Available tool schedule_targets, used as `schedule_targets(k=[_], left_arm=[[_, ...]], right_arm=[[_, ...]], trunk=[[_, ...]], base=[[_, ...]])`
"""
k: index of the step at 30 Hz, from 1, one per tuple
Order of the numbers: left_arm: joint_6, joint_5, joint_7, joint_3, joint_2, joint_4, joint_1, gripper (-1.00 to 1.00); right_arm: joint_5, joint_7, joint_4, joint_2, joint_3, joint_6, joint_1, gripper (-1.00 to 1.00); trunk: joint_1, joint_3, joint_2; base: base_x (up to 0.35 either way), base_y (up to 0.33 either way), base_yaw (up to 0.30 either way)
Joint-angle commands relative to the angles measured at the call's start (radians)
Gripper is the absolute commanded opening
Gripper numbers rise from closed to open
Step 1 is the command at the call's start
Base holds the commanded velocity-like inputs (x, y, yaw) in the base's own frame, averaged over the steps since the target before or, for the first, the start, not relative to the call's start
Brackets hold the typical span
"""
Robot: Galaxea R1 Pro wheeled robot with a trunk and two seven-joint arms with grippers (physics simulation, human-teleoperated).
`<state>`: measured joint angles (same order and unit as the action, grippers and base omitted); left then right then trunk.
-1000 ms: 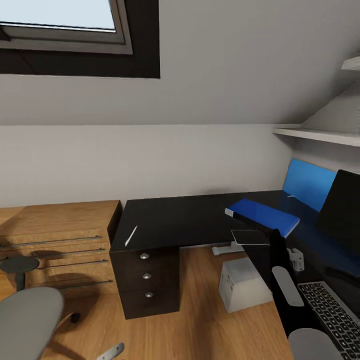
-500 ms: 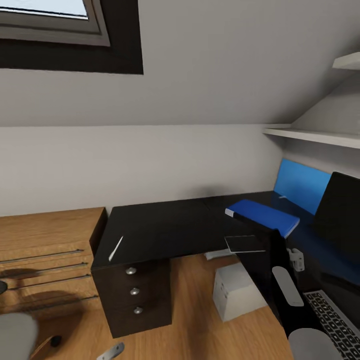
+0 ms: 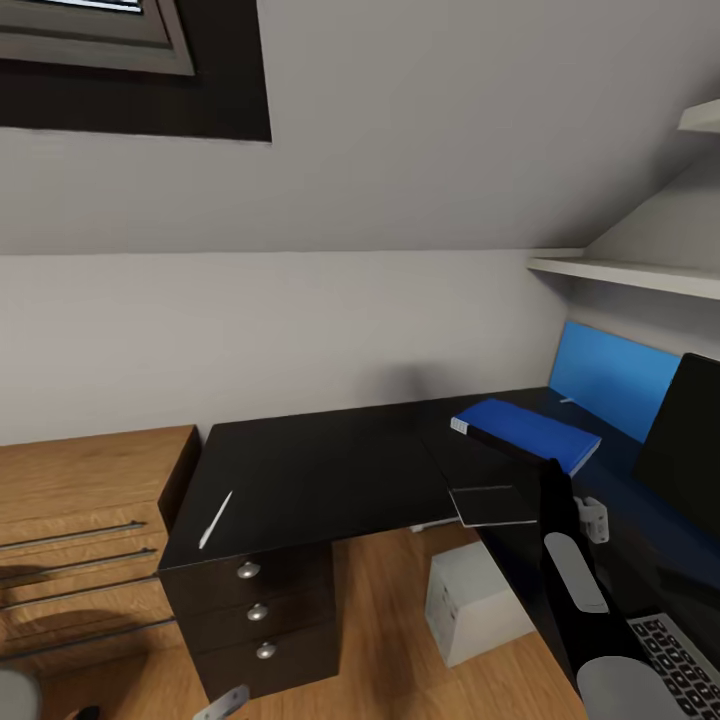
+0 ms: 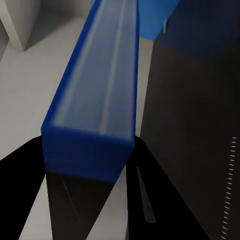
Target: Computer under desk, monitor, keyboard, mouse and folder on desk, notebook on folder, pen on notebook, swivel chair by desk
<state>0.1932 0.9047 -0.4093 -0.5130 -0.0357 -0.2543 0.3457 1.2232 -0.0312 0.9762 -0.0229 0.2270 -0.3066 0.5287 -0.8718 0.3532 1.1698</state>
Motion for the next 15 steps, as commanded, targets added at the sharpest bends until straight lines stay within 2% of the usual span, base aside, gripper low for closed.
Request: schedule_targets(k=[1,4,10,15], left_arm=[[0.005,0.01,-0.005,-0.009,0.0,0.0,0.001,1.0],[0.005,0.01,-0.005,-0.009,0.0,0.0,0.0,1.0],[0.005,0.01,-0.005,-0.009,0.0,0.0,0.001,1.0],[0.005,0.01,-0.005,-0.009,0.0,0.0,0.001,1.0]], right_arm=[[0.006,-0.003,0.001,0.0,-0.002,-0.003,0.001,-1.0],[0.006,-0.004,0.001,0.0,-0.002,-0.003,0.001,-1.0],[0.008,-0.004,0.002,0.0,-0.001,-0.003,0.001,-1.0],[0.01,-0.001,0.005,0.0,0.0,-0.002,0.001,-1.0]], trunk=[[0.0,0.001,0.001],[0.0,0.001,0.001],[0.0,0.001,0.001],[0.0,0.001,0.001]], base=[[0.033,0.0,-0.001],[0.11,0.0,-0.001],[0.228,0.0,0.0],[0.08,0.0,0.0]])
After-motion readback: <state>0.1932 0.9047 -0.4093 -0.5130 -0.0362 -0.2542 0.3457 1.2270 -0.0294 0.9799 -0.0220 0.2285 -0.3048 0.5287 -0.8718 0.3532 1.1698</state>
